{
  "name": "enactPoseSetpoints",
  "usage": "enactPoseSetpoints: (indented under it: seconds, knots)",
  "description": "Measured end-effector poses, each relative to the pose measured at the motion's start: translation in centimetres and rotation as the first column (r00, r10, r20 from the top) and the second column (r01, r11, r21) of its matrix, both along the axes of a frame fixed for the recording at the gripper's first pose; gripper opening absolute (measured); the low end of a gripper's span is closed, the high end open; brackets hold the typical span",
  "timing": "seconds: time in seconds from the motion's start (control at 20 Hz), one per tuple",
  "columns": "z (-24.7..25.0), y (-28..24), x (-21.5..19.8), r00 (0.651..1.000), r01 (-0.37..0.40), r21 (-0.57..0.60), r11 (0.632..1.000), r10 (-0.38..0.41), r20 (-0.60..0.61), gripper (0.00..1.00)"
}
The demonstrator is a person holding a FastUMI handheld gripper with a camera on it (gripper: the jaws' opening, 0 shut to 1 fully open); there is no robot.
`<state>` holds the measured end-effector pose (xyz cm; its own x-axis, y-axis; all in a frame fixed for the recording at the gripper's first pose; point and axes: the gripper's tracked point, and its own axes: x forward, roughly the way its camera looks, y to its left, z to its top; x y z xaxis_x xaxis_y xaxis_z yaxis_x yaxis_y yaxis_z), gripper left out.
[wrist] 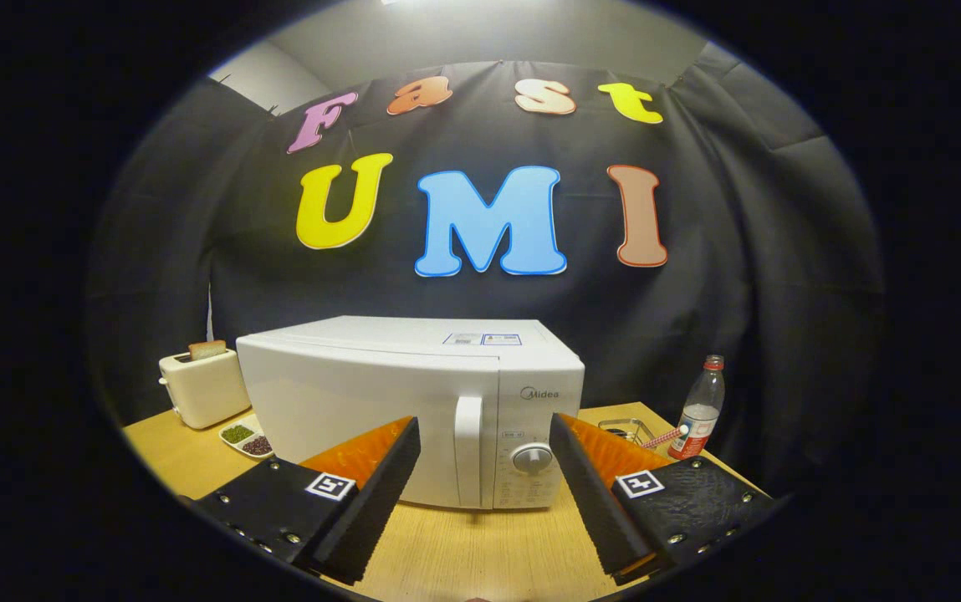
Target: Open the microwave, put the food inside, and close the microwave door.
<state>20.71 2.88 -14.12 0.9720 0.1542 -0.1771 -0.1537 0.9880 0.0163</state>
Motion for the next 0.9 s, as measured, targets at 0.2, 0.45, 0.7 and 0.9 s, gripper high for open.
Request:
enactPoseSetpoints:
  seconds: [0.2, 0.45, 0.7, 0.9]
  knots:
    - [-2.7, 0.4, 2.3, 0.999, -0.003, 0.006, 1.0, 0.004, -0.049, 0.98]
    - [-5.6, 1.1, 4.3, 0.994, -0.002, 0.012, 1.0, 0.004, -0.107, 0.96]
    - [-7.6, 2.0, 5.5, 0.988, -0.019, 0.008, 1.0, 0.02, -0.155, 0.69]
    - [-7.5, 2.3, 6.0, 0.988, -0.018, 0.002, 1.0, 0.018, -0.154, 0.47]
